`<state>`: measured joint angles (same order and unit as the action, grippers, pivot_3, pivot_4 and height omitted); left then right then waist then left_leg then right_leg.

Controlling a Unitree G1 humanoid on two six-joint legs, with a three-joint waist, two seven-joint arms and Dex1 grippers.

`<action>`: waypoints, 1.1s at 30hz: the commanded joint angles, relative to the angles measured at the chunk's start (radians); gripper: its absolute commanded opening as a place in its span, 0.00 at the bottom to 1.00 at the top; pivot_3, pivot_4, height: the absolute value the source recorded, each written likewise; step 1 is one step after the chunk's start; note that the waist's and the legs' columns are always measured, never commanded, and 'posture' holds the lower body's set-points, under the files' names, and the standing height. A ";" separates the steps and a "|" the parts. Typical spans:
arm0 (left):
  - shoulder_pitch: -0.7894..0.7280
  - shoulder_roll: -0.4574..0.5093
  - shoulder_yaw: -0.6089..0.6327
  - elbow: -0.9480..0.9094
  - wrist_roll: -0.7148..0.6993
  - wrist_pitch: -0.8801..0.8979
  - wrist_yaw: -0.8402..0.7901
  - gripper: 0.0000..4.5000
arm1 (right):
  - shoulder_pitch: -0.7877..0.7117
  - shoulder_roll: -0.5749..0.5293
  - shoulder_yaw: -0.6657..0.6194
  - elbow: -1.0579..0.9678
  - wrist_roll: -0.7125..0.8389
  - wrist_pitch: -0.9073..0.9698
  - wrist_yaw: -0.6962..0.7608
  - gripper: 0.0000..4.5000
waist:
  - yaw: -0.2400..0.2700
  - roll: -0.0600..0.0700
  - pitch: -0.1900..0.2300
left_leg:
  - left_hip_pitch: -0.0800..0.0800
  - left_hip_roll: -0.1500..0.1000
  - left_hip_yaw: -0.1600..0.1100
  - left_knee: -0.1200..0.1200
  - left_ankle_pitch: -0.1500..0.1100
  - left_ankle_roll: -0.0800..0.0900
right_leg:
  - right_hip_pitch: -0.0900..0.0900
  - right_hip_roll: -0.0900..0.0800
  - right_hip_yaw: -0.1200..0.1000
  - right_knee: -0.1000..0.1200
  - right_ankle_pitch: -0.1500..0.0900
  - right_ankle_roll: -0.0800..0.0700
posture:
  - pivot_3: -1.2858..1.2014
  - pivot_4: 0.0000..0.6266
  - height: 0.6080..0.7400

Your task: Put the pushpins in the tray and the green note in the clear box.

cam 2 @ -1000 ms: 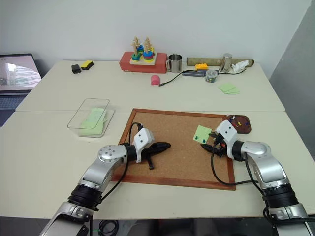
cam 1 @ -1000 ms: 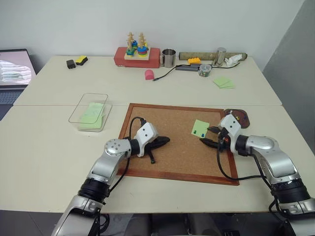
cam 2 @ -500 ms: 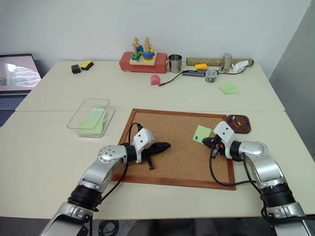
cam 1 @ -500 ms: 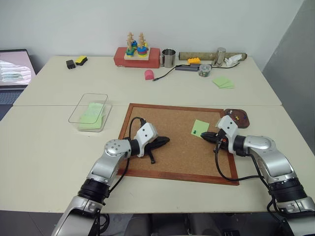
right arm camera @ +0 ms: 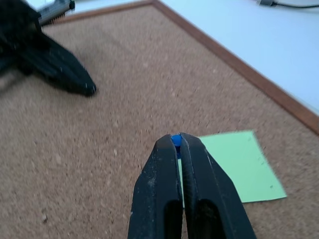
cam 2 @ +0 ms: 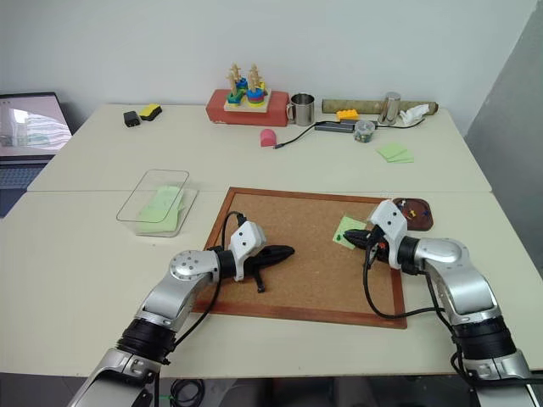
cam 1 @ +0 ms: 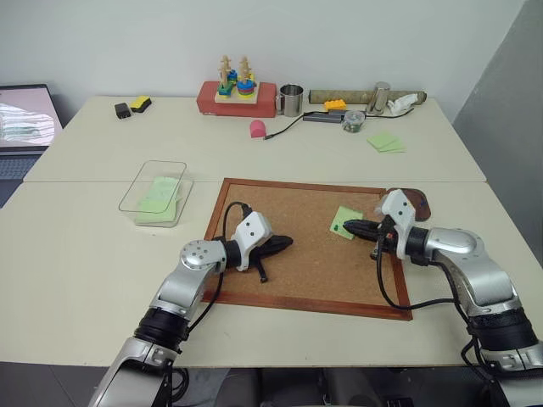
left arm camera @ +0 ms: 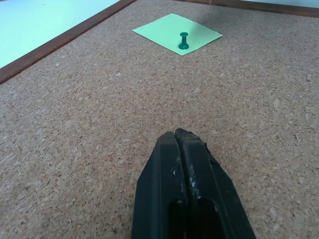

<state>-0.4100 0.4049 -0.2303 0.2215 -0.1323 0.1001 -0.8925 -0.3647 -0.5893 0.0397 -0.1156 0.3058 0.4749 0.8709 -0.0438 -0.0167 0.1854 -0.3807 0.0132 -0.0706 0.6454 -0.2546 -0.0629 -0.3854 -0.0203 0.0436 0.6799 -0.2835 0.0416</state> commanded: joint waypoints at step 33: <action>0.026 0.018 -0.031 0.061 0.065 0.009 0.029 0.00 | -0.156 -0.104 -0.077 0.444 -0.312 -0.172 -0.330 0.51 | 0.003 0.002 -0.001 | 0.001 -0.001 0.002 0.000 0.001 0.001 | 0.001 0.000 0.002 0.000 0.000 0.000 | 0.52 0.24 1.00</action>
<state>-0.4167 0.4057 -0.2457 0.2311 -0.1150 0.0802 -0.8769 -0.4926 -0.6871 -0.0092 0.3501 -0.0161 0.3218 0.5405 -0.0411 -0.0151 0.1842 -0.3798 0.0126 -0.0687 0.6457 -0.2538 -0.0617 -0.3849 -0.0207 0.0454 0.6798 -0.2833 0.0414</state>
